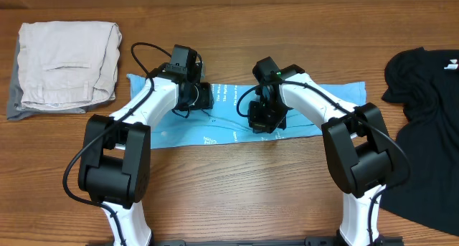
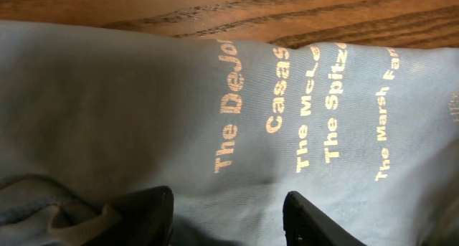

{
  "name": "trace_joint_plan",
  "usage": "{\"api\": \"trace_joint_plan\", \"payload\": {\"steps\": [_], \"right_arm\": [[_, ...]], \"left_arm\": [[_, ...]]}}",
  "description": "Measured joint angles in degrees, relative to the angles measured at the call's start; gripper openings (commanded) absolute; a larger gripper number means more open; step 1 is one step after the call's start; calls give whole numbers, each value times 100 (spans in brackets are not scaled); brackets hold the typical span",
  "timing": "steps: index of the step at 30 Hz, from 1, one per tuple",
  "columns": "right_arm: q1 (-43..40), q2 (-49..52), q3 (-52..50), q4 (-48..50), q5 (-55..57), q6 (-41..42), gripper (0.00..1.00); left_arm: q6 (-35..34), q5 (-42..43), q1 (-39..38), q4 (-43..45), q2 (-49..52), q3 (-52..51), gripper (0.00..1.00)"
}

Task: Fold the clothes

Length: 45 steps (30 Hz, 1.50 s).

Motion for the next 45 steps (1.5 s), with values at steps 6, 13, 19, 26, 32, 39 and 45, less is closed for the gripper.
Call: {"api": "trace_joint_plan", "payload": {"steps": [6, 13, 19, 26, 32, 39, 45], "right_arm": [[0, 0, 0, -142, 2, -4, 9], [0, 0, 20, -188, 11, -59, 9], [-7, -116, 175, -243, 50, -195, 9], [-195, -234, 236, 9, 529, -262, 13], [-595, -232, 236, 223, 946, -282, 5], [-686, -186, 114, 382, 1084, -284, 4], [-688, -140, 37, -31, 1447, -284, 4]], "left_arm": [[0, -68, 0, -2, 0, 0, 53], [0, -87, 0, 0, 0, 0, 56], [-2, -92, 0, 0, 0, 0, 57], [0, -105, 0, 2, 0, 0, 57], [-2, -105, 0, 13, 0, 0, 60], [-2, -105, 0, 13, 0, 0, 60], [-2, -107, 0, 11, 0, 0, 61]]}}
